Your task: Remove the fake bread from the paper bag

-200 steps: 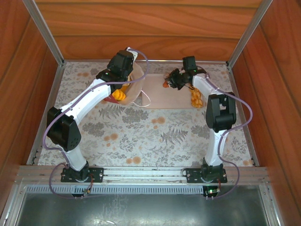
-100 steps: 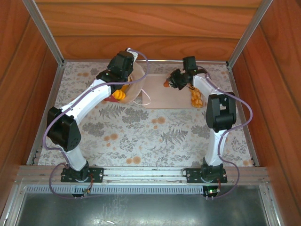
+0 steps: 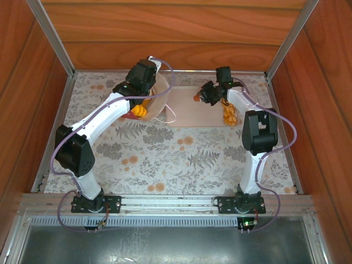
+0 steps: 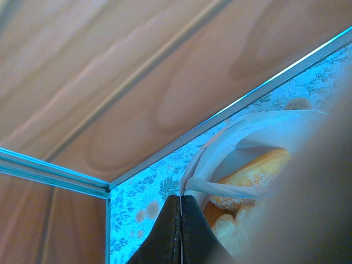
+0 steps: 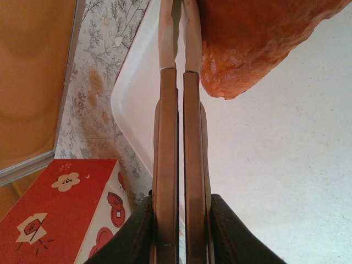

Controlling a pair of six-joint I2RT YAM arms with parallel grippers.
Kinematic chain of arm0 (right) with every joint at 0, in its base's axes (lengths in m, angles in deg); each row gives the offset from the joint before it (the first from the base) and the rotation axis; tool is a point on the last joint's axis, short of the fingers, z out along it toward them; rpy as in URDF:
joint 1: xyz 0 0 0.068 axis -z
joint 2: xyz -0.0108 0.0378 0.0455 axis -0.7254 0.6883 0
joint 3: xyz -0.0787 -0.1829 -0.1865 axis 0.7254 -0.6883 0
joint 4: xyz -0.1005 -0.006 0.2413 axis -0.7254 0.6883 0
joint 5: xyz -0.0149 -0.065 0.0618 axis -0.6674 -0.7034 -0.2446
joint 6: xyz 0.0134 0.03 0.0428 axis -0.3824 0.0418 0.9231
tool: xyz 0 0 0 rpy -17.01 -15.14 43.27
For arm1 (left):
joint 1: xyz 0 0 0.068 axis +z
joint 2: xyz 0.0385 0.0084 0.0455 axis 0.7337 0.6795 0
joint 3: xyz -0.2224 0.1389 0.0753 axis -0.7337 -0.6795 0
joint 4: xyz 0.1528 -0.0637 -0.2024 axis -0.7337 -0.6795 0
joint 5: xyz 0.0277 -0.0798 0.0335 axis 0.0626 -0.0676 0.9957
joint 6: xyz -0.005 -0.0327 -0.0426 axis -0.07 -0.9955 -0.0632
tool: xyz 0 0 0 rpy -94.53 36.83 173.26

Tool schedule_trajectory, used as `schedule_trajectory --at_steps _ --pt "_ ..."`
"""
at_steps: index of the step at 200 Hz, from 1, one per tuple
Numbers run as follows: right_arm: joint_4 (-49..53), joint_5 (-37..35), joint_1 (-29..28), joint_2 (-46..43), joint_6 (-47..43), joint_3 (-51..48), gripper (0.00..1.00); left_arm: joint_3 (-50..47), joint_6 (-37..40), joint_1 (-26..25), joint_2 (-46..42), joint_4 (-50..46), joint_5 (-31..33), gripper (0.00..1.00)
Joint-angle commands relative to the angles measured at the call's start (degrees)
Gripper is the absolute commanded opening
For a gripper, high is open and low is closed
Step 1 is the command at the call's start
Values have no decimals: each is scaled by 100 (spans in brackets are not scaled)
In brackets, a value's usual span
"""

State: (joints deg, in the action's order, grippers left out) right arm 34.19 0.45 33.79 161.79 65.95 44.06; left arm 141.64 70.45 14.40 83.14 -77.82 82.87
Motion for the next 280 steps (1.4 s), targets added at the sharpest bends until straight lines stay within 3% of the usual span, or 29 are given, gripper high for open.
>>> schedule_trajectory --at_steps 1,73,151,224,280 --pt "107 -37 60 -271 18 7 25 56 51 -34 -162 246 166 0" --pt "127 229 54 -417 -123 -247 27 43 32 -32 -243 248 188 0" --pt "281 728 -15 -279 -567 286 28 -3 60 -28 -316 248 240 0" --pt "629 798 -199 -1968 -1230 -635 28 -63 41 -39 -320 255 199 0" --pt "1582 600 -946 -3532 -1913 -827 32 -76 -72 -76 -369 254 117 0"
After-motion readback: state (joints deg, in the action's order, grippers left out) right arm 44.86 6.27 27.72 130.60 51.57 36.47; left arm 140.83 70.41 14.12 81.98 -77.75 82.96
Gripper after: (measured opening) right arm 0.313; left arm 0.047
